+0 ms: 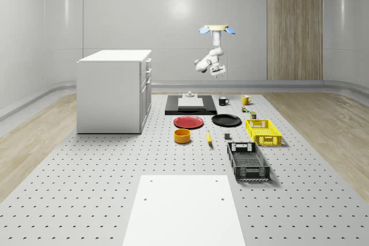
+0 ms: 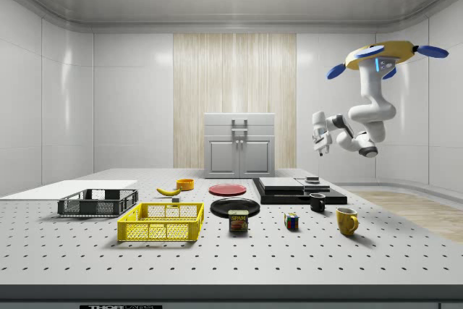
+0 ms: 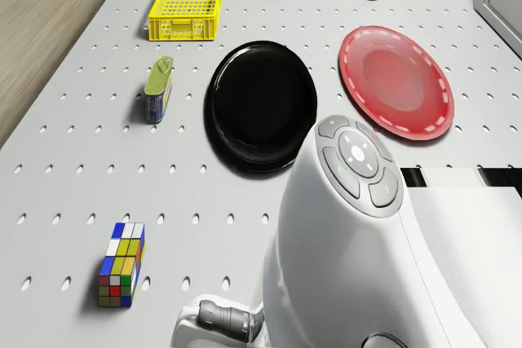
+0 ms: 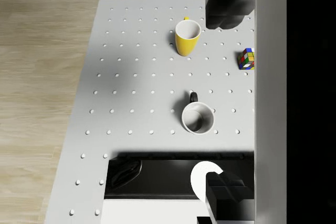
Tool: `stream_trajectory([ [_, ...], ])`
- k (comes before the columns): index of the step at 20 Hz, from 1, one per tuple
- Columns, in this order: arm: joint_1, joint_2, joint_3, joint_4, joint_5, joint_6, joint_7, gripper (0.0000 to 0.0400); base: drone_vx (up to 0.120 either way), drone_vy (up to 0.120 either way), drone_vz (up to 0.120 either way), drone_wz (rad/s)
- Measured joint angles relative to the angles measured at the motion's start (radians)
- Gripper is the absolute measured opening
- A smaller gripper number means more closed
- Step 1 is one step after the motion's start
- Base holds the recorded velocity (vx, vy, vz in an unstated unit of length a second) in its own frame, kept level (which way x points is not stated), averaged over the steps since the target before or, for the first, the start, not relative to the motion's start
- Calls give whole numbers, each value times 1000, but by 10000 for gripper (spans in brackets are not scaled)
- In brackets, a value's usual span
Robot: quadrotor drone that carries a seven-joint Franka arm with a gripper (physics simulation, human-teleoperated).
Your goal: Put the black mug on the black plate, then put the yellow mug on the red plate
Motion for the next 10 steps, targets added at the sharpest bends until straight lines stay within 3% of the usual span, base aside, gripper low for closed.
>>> stream_trajectory([
  [2, -57, -20, 28, -11, -33, -24, 37, 400, 120, 0, -120, 0],
  [3, -80, -29, 39, -15, -45, -33, 52, 400, 0, 0, -120, 0],
  [7, -144, -62, 70, -22, -68, -51, 95, 400, 0, -120, -120, 0],
  [10, -173, -82, 85, -23, -71, -52, 116, 400, 0, 0, -120, 0],
])
